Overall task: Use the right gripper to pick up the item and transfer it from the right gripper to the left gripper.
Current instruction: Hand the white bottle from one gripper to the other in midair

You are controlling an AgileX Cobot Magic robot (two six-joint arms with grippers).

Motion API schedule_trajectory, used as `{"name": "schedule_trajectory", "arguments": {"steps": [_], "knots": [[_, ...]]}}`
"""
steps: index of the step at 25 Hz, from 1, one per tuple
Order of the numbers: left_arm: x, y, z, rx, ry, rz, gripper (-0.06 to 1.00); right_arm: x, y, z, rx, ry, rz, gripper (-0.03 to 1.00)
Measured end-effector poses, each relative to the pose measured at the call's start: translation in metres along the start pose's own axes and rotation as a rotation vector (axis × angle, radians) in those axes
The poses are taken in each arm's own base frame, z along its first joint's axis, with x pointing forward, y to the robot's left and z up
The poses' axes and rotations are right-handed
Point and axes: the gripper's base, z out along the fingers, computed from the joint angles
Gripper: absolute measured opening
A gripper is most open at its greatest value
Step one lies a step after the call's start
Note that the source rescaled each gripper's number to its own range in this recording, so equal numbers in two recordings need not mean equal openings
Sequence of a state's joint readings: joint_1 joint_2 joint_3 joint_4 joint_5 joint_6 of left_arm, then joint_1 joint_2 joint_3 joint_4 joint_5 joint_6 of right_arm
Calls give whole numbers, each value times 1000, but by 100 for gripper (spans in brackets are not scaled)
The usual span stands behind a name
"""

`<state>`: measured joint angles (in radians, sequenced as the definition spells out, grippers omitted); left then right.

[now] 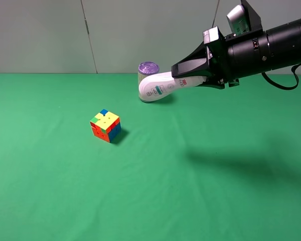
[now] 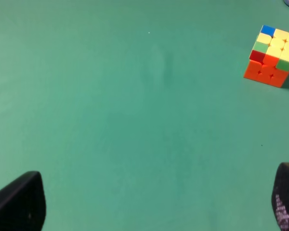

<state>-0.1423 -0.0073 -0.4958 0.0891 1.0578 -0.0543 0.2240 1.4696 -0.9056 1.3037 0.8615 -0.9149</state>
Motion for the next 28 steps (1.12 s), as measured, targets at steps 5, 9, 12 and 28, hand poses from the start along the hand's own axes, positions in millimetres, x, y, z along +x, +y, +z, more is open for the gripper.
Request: {"name": "schedule_trajectory", "arguments": {"steps": [5, 9, 12, 28], "knots": [[0, 3, 0, -31, -2, 29, 98, 0, 1, 0, -6, 3, 1, 6], [0, 3, 0, -32, -2, 37, 98, 2, 2, 0, -27, 20, 1, 6], [-4, 2, 7, -27, 47, 68, 98, 2, 3, 0, -29, 21, 1, 6], [-83, -50, 147, 496, 161, 588, 98, 3, 2, 0, -19, 29, -25, 6]]}}
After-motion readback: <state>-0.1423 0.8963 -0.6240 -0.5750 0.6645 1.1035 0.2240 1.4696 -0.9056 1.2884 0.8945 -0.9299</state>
